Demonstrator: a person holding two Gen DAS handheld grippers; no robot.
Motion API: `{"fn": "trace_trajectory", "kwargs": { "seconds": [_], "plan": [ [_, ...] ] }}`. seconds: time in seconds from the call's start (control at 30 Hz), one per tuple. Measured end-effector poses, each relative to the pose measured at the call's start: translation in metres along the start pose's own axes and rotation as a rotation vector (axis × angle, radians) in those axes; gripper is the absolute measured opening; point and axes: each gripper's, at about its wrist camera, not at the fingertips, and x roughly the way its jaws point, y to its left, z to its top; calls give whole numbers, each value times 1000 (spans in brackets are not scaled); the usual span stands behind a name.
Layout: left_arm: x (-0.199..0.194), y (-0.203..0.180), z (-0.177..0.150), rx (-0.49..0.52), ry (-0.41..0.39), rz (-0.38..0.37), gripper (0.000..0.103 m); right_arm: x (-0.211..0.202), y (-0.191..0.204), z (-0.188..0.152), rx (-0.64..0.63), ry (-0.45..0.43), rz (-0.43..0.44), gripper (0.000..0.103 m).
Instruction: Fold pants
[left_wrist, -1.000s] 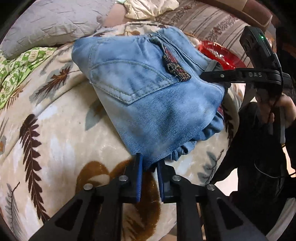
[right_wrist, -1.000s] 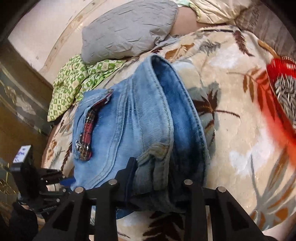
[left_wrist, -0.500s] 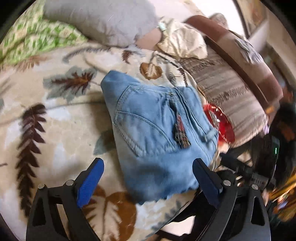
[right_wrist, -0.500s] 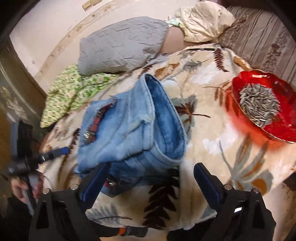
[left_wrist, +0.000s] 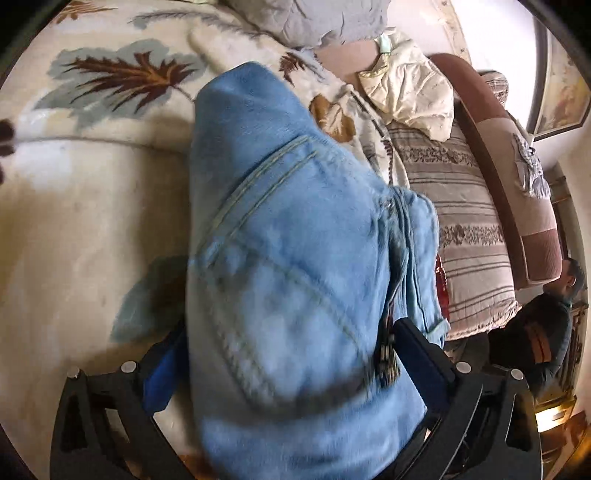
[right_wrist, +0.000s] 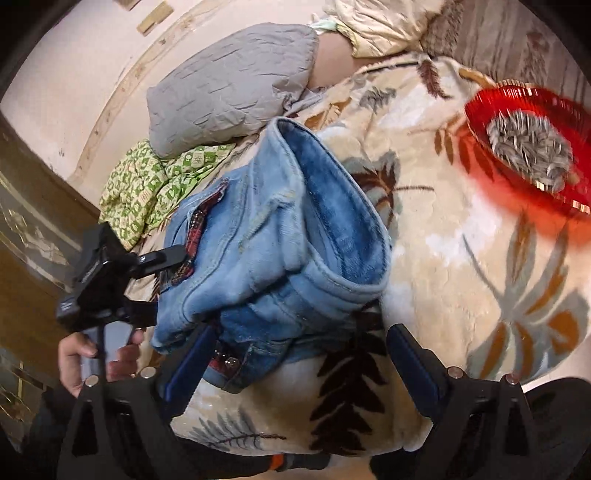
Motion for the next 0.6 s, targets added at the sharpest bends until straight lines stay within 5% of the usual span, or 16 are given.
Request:
{"fn": "trace_trajectory", "kwargs": {
  "seconds": [0.17, 0.6],
  "plan": [
    [9, -12, 4, 51, 51, 53, 103, 7, -21, -3, 88, 27, 49, 95],
    [8, -3, 7, 29, 55, -25, 103, 41, -29, 23, 273, 82, 236, 103]
  ]
}}
